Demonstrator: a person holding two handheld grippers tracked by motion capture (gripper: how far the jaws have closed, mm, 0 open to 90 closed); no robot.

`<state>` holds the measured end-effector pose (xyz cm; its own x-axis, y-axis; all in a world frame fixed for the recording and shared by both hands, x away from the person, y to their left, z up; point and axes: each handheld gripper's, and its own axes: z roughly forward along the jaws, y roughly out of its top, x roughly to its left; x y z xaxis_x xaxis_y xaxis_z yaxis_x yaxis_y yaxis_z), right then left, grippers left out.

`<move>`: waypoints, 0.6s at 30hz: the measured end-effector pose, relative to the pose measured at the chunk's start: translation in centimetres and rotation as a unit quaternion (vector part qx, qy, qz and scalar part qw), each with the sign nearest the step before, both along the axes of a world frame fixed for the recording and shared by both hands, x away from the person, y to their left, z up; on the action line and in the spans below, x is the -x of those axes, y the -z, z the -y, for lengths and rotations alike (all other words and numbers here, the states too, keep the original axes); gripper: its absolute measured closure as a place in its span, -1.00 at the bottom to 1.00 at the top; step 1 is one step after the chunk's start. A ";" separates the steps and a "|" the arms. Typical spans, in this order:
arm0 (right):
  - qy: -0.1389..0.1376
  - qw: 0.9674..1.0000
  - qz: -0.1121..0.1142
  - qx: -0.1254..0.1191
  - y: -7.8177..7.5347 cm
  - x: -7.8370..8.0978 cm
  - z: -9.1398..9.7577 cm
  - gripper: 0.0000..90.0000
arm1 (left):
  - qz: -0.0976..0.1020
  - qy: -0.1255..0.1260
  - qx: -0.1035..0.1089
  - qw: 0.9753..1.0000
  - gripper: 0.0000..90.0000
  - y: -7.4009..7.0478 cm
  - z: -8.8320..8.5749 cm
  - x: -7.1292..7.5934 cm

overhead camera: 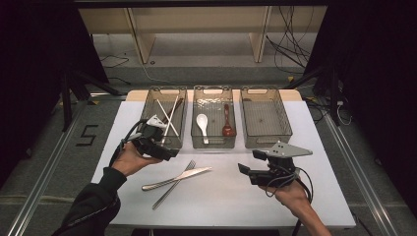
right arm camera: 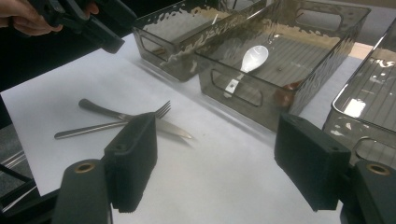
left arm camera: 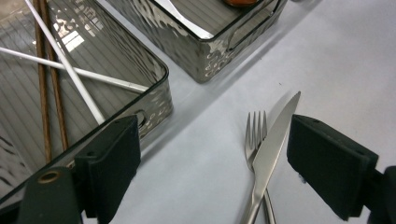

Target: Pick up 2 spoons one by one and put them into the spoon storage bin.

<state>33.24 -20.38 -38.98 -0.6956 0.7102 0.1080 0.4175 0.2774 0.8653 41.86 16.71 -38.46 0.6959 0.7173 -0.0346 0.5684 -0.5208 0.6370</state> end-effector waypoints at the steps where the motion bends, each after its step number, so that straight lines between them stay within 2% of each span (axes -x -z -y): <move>1: 0.000 1.000 0.000 0.001 0.0 0.0 0.0 -0.31 | -0.001 0.002 -0.004 1.000 -0.62 0.0 -0.1 0.1; 10: -0.001 1.000 0.000 0.002 0.0 0.0 -0.1 -0.31 | -0.014 0.007 -0.036 0.999 -0.61 1.2 -0.5 0.8; 14: -0.001 1.000 -0.001 0.001 0.0 0.0 -0.1 -0.31 | -0.026 0.011 -0.041 0.999 -0.60 1.7 -0.8 1.0; 18: -0.002 1.000 0.000 0.002 0.0 0.0 -0.1 -0.31 | -0.035 0.017 -0.060 0.997 -0.60 2.2 -0.9 1.3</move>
